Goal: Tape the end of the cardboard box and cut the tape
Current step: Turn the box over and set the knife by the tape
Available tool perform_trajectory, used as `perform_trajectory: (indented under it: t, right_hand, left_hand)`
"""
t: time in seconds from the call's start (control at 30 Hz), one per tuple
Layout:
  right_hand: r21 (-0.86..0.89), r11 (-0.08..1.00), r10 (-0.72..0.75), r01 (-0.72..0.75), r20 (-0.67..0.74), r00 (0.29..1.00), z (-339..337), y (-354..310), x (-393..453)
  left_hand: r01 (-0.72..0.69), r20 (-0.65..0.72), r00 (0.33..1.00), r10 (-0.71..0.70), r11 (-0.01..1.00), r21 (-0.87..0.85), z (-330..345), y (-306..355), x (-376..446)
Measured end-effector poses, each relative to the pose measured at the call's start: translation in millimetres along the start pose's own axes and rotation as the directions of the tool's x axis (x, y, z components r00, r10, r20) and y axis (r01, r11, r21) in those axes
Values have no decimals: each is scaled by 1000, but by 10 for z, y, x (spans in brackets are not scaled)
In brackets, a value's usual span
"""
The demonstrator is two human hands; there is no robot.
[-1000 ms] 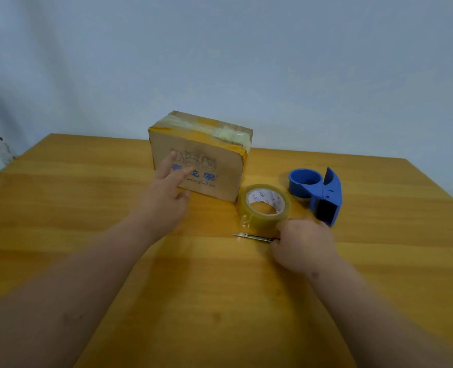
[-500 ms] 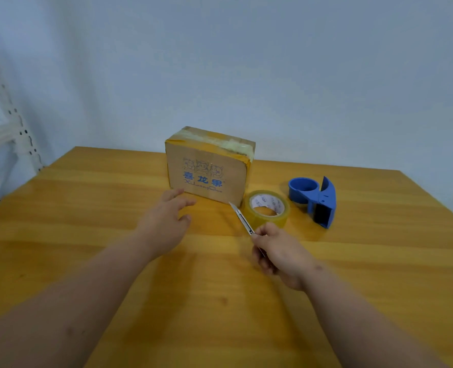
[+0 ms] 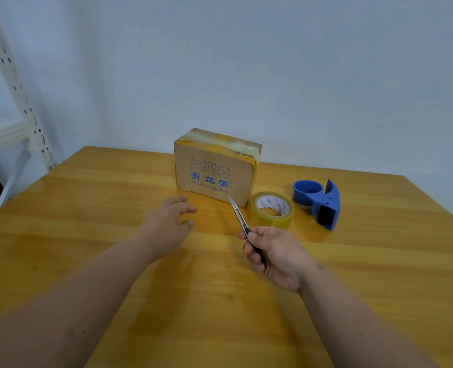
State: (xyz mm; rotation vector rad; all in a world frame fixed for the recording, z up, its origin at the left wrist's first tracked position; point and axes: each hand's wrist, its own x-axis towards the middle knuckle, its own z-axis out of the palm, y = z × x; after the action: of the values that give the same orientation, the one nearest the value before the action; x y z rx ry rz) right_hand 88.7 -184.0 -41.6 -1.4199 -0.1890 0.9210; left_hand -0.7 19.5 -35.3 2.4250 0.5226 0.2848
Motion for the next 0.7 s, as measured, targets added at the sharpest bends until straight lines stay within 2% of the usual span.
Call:
perform_trajectory:
  t: [0.33, 0.7]
  right_hand:
    - [-108, 993, -62, 52, -94, 994, 74, 4, 57]
    - [-20, 1000, -1, -2, -160, 987, 66, 42, 160]
  left_hand:
    - [-12, 7, 1000, 13, 1000, -11, 56, -68, 8]
    - [9, 23, 1000, -9, 1000, -13, 98, -99, 39]
